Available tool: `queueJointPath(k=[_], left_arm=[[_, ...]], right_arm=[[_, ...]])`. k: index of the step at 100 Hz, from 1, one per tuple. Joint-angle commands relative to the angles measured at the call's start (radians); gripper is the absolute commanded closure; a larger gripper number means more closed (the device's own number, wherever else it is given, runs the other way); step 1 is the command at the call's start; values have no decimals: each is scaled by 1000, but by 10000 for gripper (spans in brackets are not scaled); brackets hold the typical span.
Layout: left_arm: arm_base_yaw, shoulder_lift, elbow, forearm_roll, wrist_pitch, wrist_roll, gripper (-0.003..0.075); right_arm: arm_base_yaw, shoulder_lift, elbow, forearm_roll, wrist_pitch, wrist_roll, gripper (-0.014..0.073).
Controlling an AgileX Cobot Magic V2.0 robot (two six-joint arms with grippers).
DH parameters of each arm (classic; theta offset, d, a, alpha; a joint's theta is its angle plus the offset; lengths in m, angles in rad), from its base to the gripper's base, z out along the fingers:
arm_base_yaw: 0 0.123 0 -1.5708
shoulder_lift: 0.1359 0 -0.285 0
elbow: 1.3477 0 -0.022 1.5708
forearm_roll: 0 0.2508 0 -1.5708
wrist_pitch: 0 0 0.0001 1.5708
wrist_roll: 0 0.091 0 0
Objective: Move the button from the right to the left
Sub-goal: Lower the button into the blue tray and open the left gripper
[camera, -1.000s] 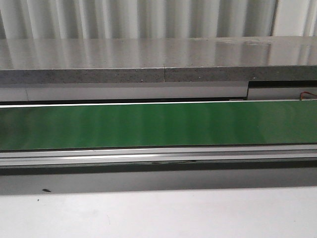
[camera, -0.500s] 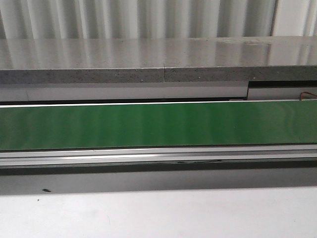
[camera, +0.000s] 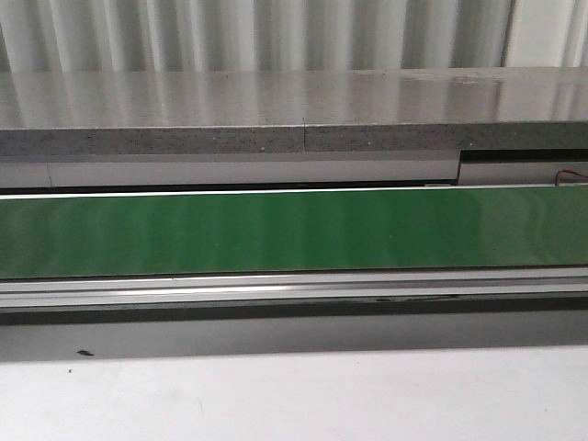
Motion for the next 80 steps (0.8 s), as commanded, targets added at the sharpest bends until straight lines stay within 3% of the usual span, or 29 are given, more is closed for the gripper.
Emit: queueJointPath(k=[1,19,35,41,80], left_arm=[[1,-21,-22,-6,-25,6,576],[1,15,-22,-8,-27,6,529],[1,19,-22,-19,-49,6,289],[1,19,-22,-15,-51,6,241],[1,-92,-26,-34,-81,2,261]], right_arm=[[2,8,-25,11,-75,-7,662],[2,8,-25,11,-75,-7,662],[2,8,-25,11,-75,-7,662],[2,8,-25,11,-75,-7,662],[2,8,-25,11,-75,-7,662]])
